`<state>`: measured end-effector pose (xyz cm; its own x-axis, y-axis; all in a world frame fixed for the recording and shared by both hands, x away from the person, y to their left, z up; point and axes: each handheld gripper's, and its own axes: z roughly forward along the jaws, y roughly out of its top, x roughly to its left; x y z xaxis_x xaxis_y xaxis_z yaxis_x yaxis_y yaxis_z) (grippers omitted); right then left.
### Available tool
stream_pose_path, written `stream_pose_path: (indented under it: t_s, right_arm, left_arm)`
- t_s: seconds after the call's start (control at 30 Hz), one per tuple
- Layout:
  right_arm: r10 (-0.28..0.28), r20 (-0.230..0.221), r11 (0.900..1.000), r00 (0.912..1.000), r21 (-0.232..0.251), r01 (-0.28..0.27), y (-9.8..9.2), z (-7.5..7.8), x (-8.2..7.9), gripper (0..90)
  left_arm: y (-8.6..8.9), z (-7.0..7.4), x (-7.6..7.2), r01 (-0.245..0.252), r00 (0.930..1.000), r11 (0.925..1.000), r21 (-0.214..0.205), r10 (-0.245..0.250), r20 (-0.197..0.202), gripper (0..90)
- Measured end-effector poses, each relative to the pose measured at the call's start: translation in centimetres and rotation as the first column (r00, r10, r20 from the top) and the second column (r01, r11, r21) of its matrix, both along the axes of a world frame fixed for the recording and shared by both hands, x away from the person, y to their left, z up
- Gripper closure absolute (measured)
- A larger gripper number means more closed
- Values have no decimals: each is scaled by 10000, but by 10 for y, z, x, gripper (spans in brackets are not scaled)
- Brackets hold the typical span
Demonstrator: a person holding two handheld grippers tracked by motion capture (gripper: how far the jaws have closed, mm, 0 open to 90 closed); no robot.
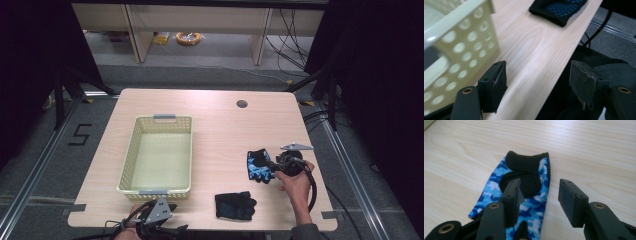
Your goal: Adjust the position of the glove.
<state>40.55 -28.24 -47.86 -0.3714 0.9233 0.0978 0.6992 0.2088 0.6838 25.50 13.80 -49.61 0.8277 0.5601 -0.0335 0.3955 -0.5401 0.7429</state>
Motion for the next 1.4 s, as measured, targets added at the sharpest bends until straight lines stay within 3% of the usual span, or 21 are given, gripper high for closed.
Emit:
stream_pose_path:
  t_s: [0.1, 0.17, 0.2, 0.3, 0.43, 0.47, 0.53, 0.63, 0.8, 0.87, 0.9, 0.93, 0.97, 1.1, 1.17, 1.27, 1.3, 1.4]
  right_arm:
    - [-119, -227, 9999, 9997, -71, 117, 3, -1, 2, 534]
    - [-200, -327, 9993, 9993, -325, 189, 5, -3, 7, 533]
    - [-114, -239, 9988, 9996, -470, 103, 4, -5, 9, 533]
    - [-121, -317, 9989, 9994, -458, 106, 5, -7, 12, 535]
    - [-71, -285, 9983, 9996, -579, 54, 8, -7, 16, 549]
    - [26, -245, 9962, 9997, -866, -47, 7, -8, 17, 549]
    - [75, -586, 9977, 9983, -670, -114, 9, -6, 17, 563]
    - [-87, -414, 9962, 9991, -865, 51, 9, -9, 21, 573]
    - [-155, -502, 9958, 9986, -913, 109, 10, -13, 25, 589]
    - [4, -382, 9942, 9993, -1077, -45, 10, -16, 27, 605]
    - [-107, -526, 9940, 9986, -1097, 49, 11, -16, 28, 620]
    - [-105, -550, 9953, 9984, -971, 51, 12, -16, 27, 638]
    - [-70, -577, 9952, 9983, -975, 14, 11, -17, 27, 692]
    - [205, -468, 9963, 9987, -829, -244, 10, -19, 27, 783]
    - [298, -505, 9973, 9983, -662, -331, 10, -20, 27, 842]
    - [447, -353, 9953, 9984, -843, -475, 10, -20, 27, 873]
    - [699, -229, 9902, 9973, -1195, -721, 12, -19, 27, 878]
    - [820, -159, 9876, 9965, -1328, -834, 14, -17, 27, 880]
  left_arm:
    - [5, 0, -1, -148, 9999, 9999, -14, 148, 76, 294]
    - [10, 0, -5, -283, 9996, 9990, -337, 282, -19, 292]
    - [12, 0, -5, -204, 9997, 9997, -140, 206, 141, 290]
    - [12, -3, -7, -318, 9993, 9993, -191, 322, 214, 286]
    - [7, -8, -8, -338, 9994, 9991, -241, 338, -40, 282]
    - [7, -8, -7, -275, 9996, 9996, -28, 275, 36, 281]
    - [7, -9, -9, -256, 9997, 9997, -49, 256, 11, 278]
    - [7, -9, -8, -18, 9999, 10000, 61, 17, 137, 272]
    - [6, -10, -9, -239, 9997, 9997, -42, 239, -15, 272]
    - [7, -10, -9, -229, 9997, 9997, -3, 229, 35, 272]
    - [7, -9, -9, -84, 9999, 9999, 59, 83, 134, 272]
    - [5, -10, -10, -146, 9999, 9997, -173, 147, 42, 271]
    - [6, -10, -9, -99, 9999, 9999, 25, 99, 92, 270]
    - [6, -10, -9, -77, 9999, 10000, -12, 77, 66, 271]
    - [5, -11, -10, -190, 9997, 9998, -103, 188, -156, 272]
    - [4, -11, -10, -131, 9997, 9999, -104, 128, -227, 277]
    - [4, -12, -9, -147, 9996, 9999, -55, 146, -239, 278]
    - [5, -11, -9, -144, 9997, 9999, -17, 144, -221, 279]
